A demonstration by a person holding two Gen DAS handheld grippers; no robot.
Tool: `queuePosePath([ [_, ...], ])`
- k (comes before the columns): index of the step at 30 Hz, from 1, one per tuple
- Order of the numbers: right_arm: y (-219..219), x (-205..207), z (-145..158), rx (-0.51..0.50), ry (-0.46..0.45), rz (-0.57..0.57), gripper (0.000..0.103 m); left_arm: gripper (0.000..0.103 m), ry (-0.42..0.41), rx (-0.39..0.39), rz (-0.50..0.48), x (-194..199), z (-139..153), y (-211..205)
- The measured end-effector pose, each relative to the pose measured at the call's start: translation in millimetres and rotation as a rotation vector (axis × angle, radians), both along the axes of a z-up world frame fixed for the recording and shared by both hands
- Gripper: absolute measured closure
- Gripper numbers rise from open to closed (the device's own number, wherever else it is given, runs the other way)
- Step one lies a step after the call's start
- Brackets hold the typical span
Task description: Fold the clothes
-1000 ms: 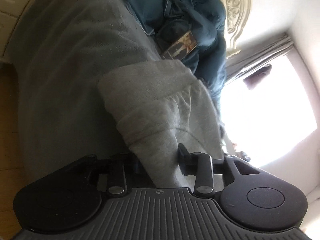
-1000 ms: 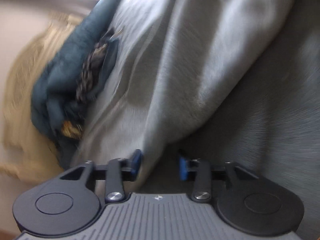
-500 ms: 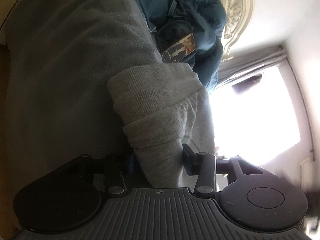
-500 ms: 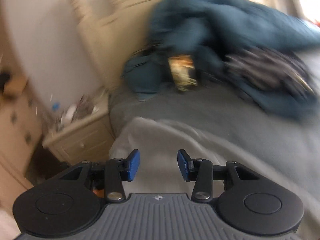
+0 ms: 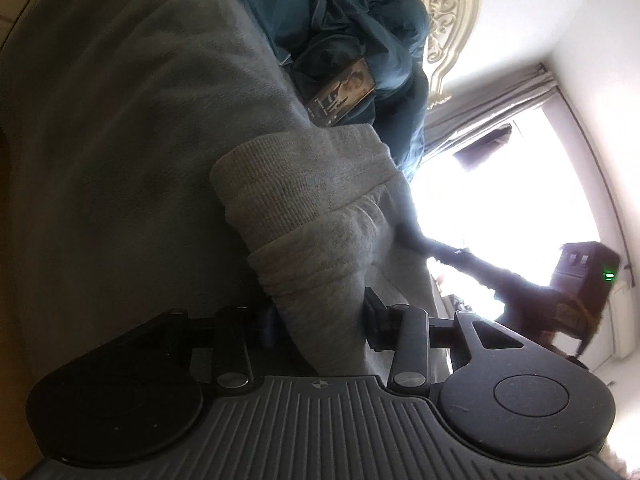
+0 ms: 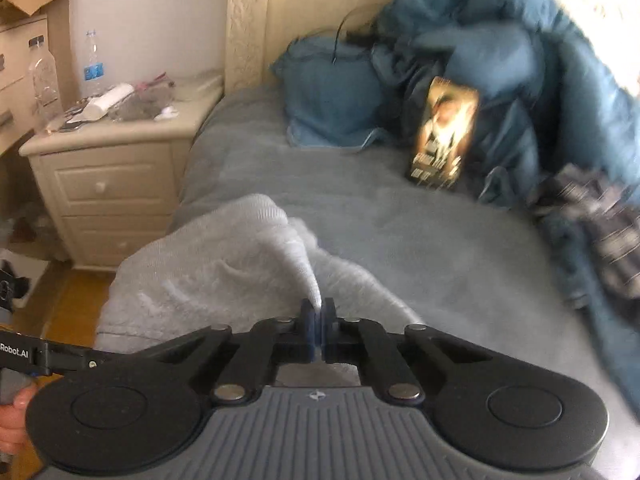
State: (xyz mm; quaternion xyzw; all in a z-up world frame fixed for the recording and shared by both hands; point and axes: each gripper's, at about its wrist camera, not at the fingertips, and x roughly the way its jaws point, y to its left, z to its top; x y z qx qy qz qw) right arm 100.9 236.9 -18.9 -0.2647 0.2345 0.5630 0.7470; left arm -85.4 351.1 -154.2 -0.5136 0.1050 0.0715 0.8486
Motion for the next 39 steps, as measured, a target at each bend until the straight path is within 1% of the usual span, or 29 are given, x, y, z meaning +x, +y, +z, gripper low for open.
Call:
queuePosePath([
  [1,-2.5,-3.1,3.9,0.014,-0.034,-0.003,0.101,0.06,0.004,0.009,0.001,0.4,1.3,-0.9],
  [4,0.8,-0.9,9.1,0.036,-0.091,-0.015,0.101,0.055,0.016,0.034,0.004,1.6,5.2,-3.5],
  [6,6.8,3.0,5.2,0.015,-0.109,-0.024,0.101,0.053,0.024,0.051,0.006,2.4,7.8,-5.2],
  [7,12.0,5.8,-1.2,-0.01,-0.135,-0.032,0.101,0.053,0.028,0.06,0.007,2.8,9.1,-6.1],
  [8,17.1,9.9,-8.5,-0.04,-0.14,-0.042,0.101,0.052,0.031,0.068,0.008,3.2,10.4,-7.0],
  [10,23.5,17.1,-20.9,-0.057,-0.111,-0.061,0.101,0.051,0.041,0.086,0.012,3.3,13.1,-8.7],
  [12,26.4,18.6,-28.0,-0.065,-0.09,-0.07,0.1,0.051,0.065,0.117,0.032,-6.2,17.7,-10.1],
  [14,23.5,19.8,-28.1,-0.05,-0.08,-0.082,0.099,0.05,0.079,0.149,0.059,-19.6,23.7,-10.9],
  [15,20.9,21.2,-26.1,-0.036,-0.072,-0.088,0.091,0.05,0.086,0.168,0.077,-27.0,27.5,-11.3],
  [16,17.1,25.8,-21.9,-0.015,-0.058,-0.103,0.076,0.05,0.092,0.186,0.096,-34.5,31.4,-11.8],
  [17,9.2,31.1,-14.7,0.011,-0.042,-0.127,0.071,0.05,0.095,0.208,0.118,-41.3,35.5,-12.4],
  [18,1.4,36.5,-7.5,0.037,-0.027,-0.15,0.07,0.05,0.092,0.228,0.133,-45.8,40.2,-13.0],
  [20,-18.8,47.6,9.8,0.087,0.006,-0.197,0.07,0.05,0.085,0.266,0.16,-53.4,49.8,-14.1],
  [24,-91.9,59.1,55.2,0.202,0.041,-0.326,0.07,0.05,0.014,0.298,0.1,-35.2,73.8,-16.4],
  [26,-133.9,57.9,75.7,0.247,0.051,-0.382,0.07,0.05,-0.03,0.328,0.03,-13.5,86.4,-21.6],
  [27,-153.7,54.8,82.2,0.255,0.046,-0.402,0.07,0.05,-0.038,0.346,-0.004,-0.2,91.7,-24.0],
  [29,-187.0,48.7,89.6,0.247,0.042,-0.434,0.07,0.05,-0.024,0.37,-0.063,33.0,97.0,-28.7],
  [31,-207.7,44.8,85.0,0.183,0.054,-0.443,0.071,0.05,-0.001,0.389,-0.098,64.3,99.5,-31.5],
  [32,-217.3,43.0,82.1,0.152,0.061,-0.446,0.072,0.05,0.025,0.4,-0.111,81.9,98.8,-30.9],
  [35,-224.1,44.9,63.0,0.057,0.08,-0.414,0.072,0.05,0.147,0.423,-0.103,112.4,89.0,-28.4],
  [37,-219.5,51.0,48.7,0.006,0.094,-0.381,0.072,0.053,0.175,0.384,-0.102,122.4,80.7,-19.4],
  [39,-210.0,60.0,33.4,-0.028,0.097,-0.353,0.072,0.054,0.168,0.355,-0.097,123.4,76.6,-13.9],
])
